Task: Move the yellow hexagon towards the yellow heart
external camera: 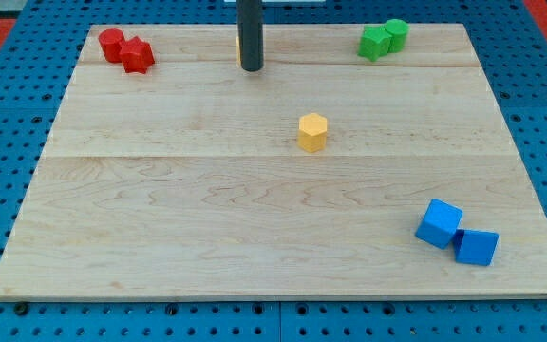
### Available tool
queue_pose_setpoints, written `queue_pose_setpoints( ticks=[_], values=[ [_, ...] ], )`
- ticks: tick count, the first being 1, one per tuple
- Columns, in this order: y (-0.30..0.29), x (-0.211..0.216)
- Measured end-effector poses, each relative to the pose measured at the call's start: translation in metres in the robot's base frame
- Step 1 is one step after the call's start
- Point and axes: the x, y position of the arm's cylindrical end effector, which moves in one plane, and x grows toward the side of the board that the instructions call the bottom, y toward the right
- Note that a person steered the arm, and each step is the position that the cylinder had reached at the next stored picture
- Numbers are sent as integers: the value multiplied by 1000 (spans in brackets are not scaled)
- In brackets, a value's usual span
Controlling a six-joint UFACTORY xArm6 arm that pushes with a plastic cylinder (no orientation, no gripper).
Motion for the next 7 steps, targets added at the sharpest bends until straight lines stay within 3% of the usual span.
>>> queue_pose_setpoints(
  ticks=[2,3,5,6,7],
  values=[
    [-21,-42],
    [15,-17],
    [165,139],
    [138,155],
    [64,150]
  ],
)
